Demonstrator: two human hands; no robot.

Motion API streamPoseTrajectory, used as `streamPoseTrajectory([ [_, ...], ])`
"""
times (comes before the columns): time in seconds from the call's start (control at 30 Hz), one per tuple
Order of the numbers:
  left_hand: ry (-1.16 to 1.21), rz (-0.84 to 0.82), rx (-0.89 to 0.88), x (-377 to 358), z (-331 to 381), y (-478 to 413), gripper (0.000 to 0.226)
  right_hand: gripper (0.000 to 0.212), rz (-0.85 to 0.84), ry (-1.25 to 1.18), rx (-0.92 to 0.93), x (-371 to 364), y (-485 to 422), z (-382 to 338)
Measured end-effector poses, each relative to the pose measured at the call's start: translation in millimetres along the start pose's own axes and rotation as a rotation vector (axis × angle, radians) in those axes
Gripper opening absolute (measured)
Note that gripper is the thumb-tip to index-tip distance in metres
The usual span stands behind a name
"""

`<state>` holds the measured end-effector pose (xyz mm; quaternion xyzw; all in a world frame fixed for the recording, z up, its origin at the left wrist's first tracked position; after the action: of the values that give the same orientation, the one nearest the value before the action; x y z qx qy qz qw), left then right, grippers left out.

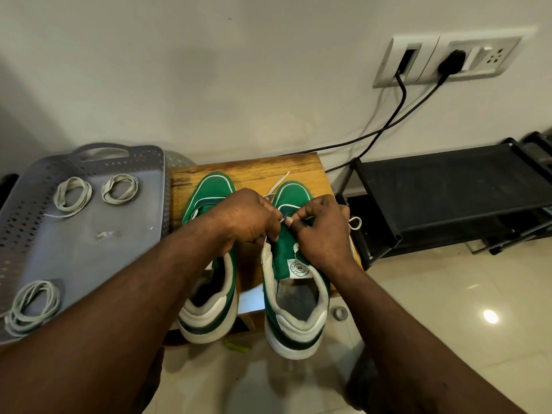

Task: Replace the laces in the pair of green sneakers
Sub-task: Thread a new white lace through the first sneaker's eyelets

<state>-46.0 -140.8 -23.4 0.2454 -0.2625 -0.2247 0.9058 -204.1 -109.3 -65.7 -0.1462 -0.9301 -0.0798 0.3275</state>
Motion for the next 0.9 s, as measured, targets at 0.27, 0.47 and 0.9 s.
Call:
streamPoseTrajectory([
  [0.27,-0.074,-0.024,-0.009,-0.3,-0.1,2.7,0.039,0.016,-0.035,-0.036,0.046,-0.4,-0.6,0.6],
  [0.47,-0.069,-0.004,-0.004,0.0,-2.1,3.2,0.04,0.019,0.032,0.15,0.02,-4.5,2.0,-2.1],
  [0.9,-0.075,0.094,0.008,-4.6,-1.9,11.4,0.042,0.014,-0.09,0.043,0.083,-3.1,-1.4,-6.1],
])
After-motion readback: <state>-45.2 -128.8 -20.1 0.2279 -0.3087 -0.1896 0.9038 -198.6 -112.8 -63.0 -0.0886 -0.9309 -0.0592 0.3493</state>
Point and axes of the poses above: each hand's wrist, its own y-axis away from the middle knuckle, its own x-axis out of the back of the hand, z = x × y, the point moved 6 cm from there along -y, towards the middle knuckle, and after that the axes turned 2 degrees about -z, right-handed, at the moved point
